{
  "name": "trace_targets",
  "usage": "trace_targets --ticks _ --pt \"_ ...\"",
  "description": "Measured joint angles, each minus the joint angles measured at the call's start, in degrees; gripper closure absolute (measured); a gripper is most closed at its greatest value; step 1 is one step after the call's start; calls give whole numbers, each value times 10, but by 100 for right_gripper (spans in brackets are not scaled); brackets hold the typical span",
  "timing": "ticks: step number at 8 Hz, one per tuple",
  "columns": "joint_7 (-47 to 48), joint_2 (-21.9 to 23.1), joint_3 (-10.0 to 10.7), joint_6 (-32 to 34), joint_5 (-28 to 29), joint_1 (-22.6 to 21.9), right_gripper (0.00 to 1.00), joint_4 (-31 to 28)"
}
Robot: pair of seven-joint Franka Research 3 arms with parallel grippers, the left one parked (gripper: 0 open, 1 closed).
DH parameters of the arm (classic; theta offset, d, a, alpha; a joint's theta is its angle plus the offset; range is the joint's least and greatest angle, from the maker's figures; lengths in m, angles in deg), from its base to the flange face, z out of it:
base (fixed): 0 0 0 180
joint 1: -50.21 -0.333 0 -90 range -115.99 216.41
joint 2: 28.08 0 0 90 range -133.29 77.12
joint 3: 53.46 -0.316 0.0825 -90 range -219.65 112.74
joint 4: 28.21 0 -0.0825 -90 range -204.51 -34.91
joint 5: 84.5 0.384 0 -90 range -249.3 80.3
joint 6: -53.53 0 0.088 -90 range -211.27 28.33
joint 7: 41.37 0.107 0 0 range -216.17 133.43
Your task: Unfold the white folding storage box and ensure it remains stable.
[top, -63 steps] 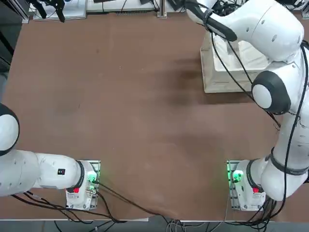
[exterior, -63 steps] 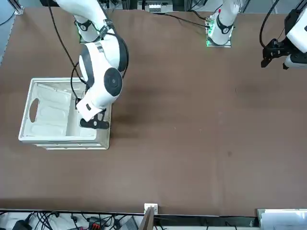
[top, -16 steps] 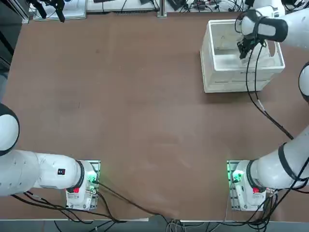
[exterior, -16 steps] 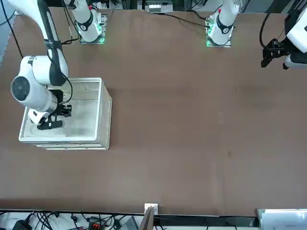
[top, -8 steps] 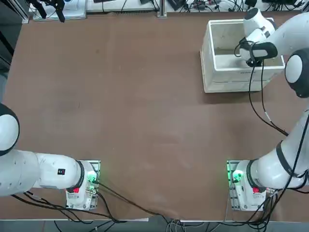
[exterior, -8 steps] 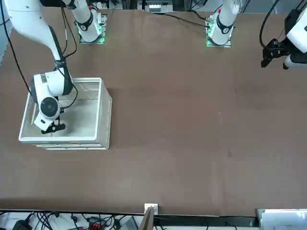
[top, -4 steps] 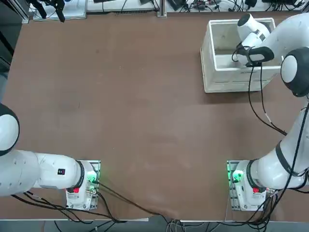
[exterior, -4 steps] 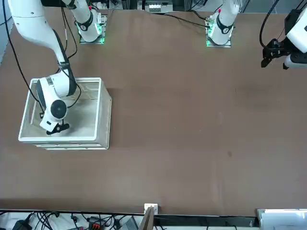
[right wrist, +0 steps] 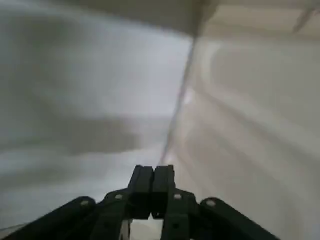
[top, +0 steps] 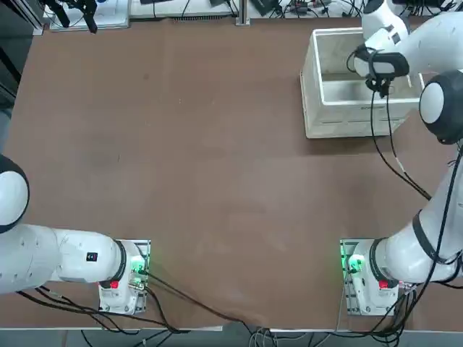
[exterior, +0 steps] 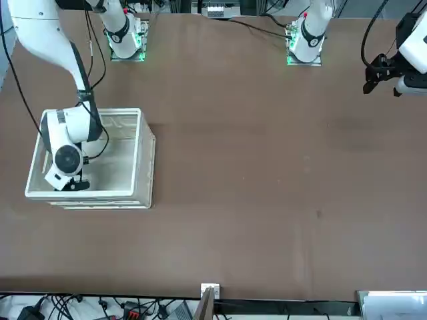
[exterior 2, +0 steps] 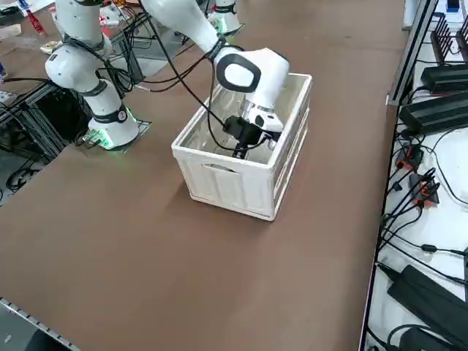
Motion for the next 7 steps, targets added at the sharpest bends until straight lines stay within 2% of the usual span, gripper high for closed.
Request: trace_targets --ticks 2,4,5,7 --pt "-22 22 1 63 100 -9 97 52" --pt "-77 89 9 131 182 -8 94 130" --pt "-97 121 13 165 201 -6 92 142" --pt "-105 139 14 183 208 -3 92 142"
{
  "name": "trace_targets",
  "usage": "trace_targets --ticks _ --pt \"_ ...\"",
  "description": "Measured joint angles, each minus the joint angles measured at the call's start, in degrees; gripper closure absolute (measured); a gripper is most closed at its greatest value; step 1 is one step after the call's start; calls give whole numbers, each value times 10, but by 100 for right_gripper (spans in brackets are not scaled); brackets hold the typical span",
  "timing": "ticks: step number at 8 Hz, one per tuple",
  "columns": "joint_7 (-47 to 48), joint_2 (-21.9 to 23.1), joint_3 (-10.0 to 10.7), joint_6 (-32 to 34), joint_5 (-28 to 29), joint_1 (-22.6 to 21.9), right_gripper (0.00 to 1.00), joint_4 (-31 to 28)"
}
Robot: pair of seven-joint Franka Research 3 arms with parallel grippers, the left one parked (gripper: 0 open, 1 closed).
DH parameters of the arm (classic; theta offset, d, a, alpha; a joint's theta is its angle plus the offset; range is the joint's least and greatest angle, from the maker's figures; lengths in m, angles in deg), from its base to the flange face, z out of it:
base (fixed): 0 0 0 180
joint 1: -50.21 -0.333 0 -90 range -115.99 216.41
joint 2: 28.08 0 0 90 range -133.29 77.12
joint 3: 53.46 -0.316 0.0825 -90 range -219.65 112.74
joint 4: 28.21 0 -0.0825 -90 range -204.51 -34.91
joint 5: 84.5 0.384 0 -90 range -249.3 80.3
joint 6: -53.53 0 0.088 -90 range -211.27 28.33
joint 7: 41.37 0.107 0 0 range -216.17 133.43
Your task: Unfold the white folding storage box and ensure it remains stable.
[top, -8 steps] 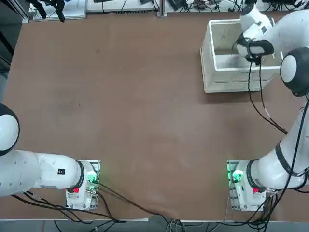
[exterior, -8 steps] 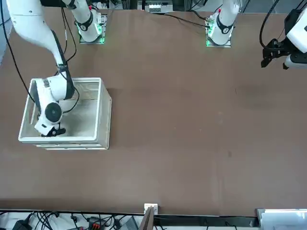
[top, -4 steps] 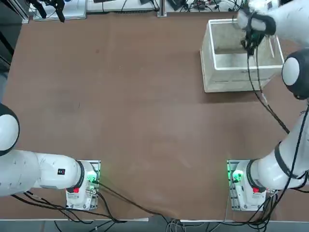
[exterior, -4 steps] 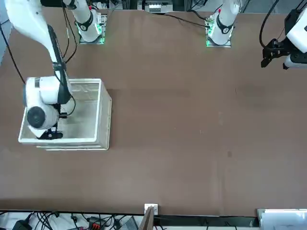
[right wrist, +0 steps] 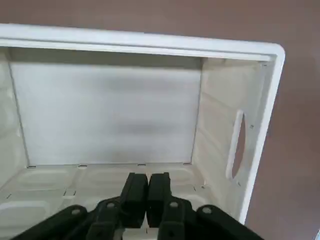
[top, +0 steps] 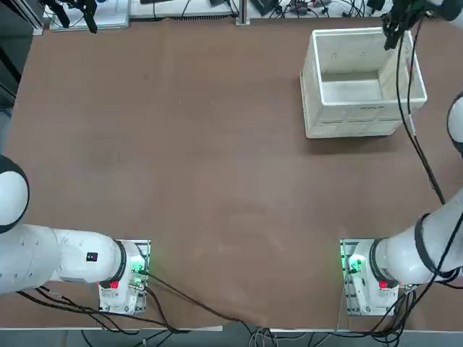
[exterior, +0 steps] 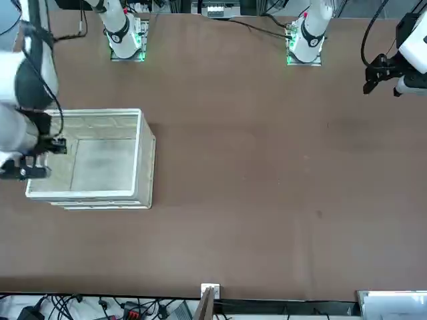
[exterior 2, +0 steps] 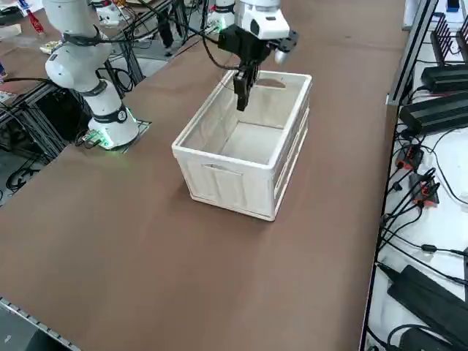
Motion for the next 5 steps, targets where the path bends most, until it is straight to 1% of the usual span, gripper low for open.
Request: trace_targets --ticks 3,4,5 --pt "0 -4 0 4 0 -1 91 0" --pt "0 -5 0 4 2 -1 89 5" --pt "0 -4 0 14 11 -1 74 22"
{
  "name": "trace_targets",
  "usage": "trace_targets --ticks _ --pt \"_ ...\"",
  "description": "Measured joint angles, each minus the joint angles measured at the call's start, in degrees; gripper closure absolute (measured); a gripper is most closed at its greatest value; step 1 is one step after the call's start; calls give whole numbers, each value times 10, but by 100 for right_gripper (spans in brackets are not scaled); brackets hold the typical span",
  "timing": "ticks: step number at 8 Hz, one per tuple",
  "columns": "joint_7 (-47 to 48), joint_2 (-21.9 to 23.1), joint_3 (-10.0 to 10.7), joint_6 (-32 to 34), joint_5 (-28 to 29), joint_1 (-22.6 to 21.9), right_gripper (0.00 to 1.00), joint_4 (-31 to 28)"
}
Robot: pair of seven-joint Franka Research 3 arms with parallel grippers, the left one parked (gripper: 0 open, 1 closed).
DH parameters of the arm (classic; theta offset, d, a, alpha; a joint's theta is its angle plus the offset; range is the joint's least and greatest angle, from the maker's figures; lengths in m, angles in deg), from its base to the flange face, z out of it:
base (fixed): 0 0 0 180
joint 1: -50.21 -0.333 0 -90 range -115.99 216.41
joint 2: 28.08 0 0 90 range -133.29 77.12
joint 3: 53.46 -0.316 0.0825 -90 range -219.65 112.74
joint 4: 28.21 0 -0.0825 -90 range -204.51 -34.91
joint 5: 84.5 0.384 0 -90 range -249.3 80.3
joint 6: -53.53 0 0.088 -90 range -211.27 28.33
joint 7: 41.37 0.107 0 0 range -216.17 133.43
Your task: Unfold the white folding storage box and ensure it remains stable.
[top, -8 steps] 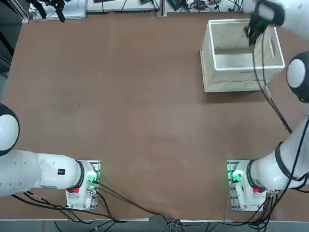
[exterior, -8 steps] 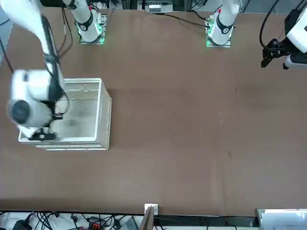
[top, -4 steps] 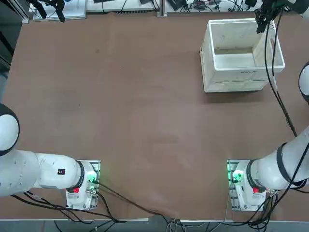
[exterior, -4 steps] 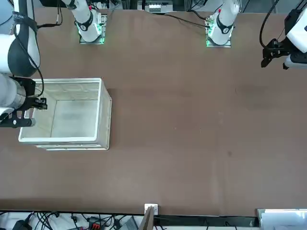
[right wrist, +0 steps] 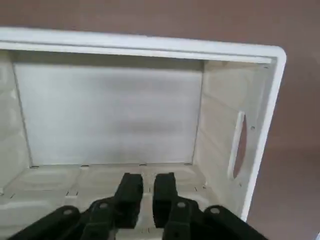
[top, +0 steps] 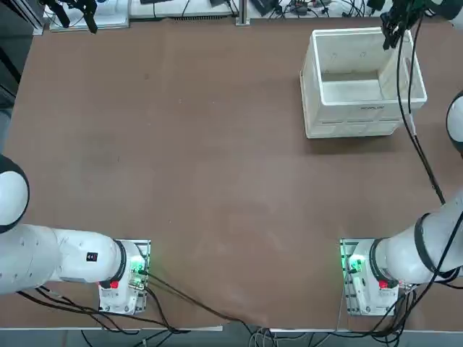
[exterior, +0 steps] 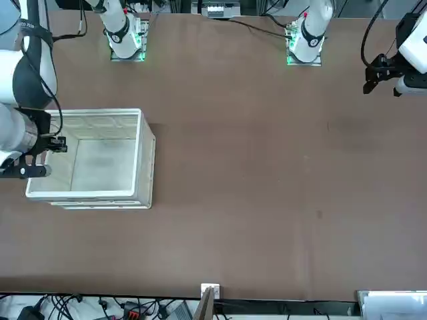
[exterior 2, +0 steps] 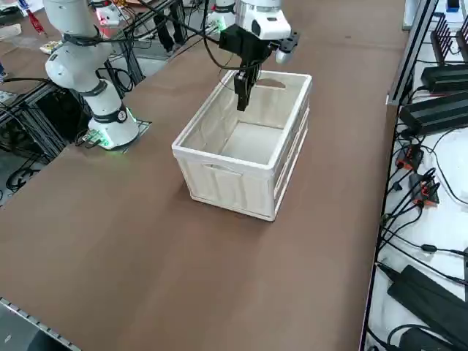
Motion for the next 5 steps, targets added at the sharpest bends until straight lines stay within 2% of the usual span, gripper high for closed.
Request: trace_targets --ticks 1,3,4,5 --pt "0 1 2 21 22 1 57 28" --pt "0 16 8 41 80 18 16 71" --pt "0 33 8 44 94 29 1 77" --pt "4 49 8 47 98 30 0 78"
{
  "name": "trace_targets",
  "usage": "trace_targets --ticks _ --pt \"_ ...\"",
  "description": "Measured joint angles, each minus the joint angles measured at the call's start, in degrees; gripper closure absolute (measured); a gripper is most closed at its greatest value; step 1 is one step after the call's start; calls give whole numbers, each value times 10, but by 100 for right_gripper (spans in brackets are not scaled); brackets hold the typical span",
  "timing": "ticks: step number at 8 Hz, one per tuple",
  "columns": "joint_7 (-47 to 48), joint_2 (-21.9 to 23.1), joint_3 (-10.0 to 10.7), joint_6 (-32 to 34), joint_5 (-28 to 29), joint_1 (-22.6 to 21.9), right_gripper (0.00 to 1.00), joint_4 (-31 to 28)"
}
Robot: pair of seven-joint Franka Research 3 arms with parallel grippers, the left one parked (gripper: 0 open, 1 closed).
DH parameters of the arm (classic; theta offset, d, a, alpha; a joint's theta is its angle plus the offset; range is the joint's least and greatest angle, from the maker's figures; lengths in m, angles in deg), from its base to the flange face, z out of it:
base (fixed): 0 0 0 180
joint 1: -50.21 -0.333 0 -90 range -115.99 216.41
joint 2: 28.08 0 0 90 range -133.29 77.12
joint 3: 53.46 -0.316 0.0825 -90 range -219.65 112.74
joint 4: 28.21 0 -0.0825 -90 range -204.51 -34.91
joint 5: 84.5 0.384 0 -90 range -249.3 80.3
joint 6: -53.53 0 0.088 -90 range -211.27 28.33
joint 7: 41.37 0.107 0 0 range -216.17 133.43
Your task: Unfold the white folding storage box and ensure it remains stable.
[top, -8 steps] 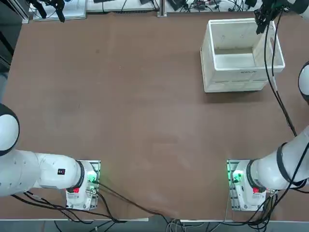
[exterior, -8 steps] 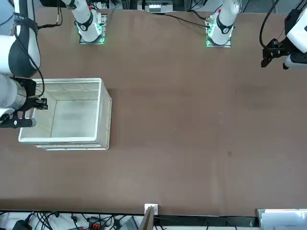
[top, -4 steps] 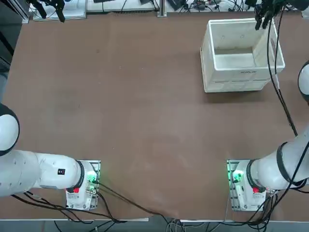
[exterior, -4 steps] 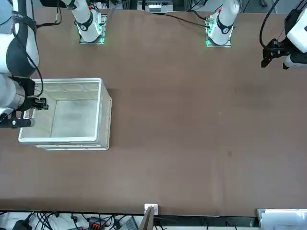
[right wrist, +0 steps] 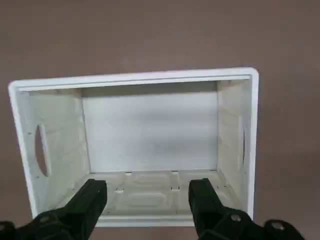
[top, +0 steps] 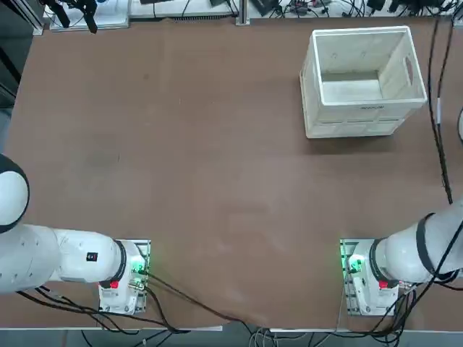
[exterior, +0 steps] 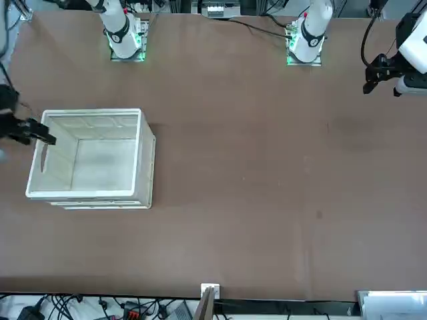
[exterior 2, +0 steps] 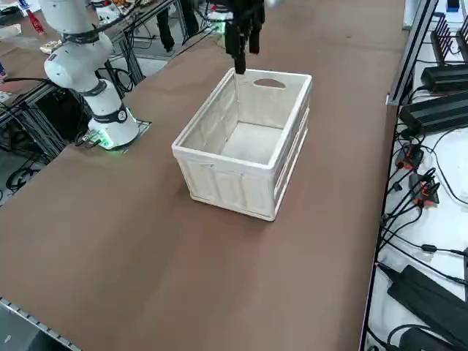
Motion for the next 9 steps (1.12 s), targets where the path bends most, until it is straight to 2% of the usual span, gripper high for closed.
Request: trace_targets --ticks 4,5,7,9 --pt "65 57 -8 5 -4 -19 0 -5" --pt "68 78 -12 2 -12 -21 0 -27" --pt "67 133 -25 -21 -31 -21 0 -108" --pt "43 167 -31 -23 -38 -21 0 -148"
